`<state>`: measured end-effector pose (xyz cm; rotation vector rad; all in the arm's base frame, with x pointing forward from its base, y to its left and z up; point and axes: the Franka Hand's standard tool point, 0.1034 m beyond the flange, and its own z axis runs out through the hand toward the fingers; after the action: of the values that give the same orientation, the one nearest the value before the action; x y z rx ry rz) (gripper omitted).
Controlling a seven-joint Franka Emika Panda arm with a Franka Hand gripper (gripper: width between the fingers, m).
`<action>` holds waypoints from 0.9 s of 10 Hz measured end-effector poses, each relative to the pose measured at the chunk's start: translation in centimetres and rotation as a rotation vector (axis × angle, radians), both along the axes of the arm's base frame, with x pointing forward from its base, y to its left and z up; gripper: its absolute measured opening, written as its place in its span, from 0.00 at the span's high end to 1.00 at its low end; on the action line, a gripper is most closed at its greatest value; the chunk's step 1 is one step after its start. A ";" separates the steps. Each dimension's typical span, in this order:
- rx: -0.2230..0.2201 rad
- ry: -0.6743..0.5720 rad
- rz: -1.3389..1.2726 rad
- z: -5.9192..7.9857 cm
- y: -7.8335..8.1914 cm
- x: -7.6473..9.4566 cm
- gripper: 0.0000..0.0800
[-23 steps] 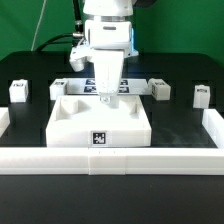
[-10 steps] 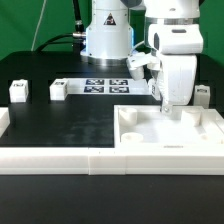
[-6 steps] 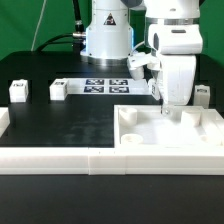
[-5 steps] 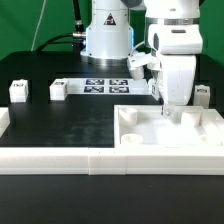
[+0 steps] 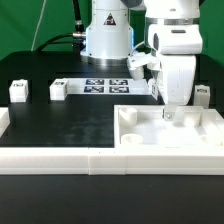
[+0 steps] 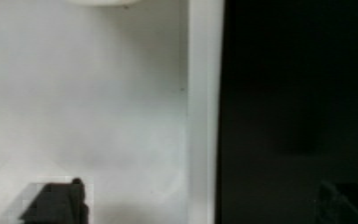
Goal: Assemble one leg
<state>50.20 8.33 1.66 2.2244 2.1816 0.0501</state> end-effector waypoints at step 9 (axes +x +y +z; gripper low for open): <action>0.019 -0.050 -0.189 3.6 3.1 -2.5 0.19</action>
Offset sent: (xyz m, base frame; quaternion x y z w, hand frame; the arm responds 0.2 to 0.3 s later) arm -0.0287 0.0123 0.0390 -0.0543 -0.0372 0.0811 0.9945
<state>47.73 11.41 5.22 2.4004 1.9447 0.1222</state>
